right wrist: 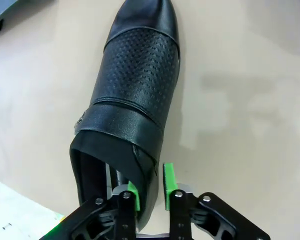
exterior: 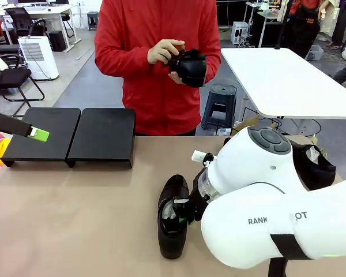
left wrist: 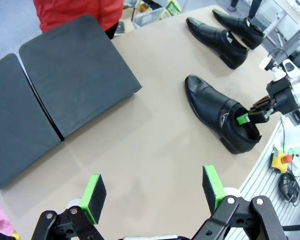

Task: Organize the shoes by placing them on the stand.
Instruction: Pick up one Shoe and place it in the middle of the table, then place the Shoe from the middle of the table onto the Shoes Stand.

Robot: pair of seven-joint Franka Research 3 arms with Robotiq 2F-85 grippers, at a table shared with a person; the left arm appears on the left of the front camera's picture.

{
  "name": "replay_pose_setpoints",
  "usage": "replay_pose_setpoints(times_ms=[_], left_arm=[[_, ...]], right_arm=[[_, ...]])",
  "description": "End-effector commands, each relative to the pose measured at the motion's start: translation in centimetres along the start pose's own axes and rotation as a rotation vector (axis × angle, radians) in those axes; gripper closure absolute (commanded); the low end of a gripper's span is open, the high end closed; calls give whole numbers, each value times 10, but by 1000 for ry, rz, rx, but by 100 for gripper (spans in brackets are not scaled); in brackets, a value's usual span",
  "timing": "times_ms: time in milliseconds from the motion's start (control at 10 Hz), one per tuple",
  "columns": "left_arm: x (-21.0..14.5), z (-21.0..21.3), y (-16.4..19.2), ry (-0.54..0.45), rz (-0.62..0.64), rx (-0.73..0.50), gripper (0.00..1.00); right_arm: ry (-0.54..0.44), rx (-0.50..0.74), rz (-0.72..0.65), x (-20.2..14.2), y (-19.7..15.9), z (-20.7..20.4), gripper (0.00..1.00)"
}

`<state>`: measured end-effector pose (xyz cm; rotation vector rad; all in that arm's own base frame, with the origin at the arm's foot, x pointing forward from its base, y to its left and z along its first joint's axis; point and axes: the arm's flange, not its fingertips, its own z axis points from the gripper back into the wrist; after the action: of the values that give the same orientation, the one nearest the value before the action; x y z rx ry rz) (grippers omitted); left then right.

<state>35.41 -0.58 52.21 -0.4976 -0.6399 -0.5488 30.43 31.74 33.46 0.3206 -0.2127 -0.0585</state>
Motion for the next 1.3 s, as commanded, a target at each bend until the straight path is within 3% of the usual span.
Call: replay_pose_setpoints(times_ms=[0,100,200,400,500,1200], left_arm=[[0,0,1,-9,-14,-15,0],[0,0,1,-9,-14,-15,0],[0,0,1,-9,-14,-15,0],[0,0,1,-9,-14,-15,0],[0,0,1,-9,-14,-15,0],[0,0,1,-9,-14,-15,0]], right_arm=[[1,-4,42,3,-9,6,30],[5,-3,51,3,-10,7,10],[11,-5,57,3,-13,12,0],[20,-6,57,2,-25,32,0],[6,-7,32,8,-7,8,0],[6,-7,32,8,-7,8,0]])
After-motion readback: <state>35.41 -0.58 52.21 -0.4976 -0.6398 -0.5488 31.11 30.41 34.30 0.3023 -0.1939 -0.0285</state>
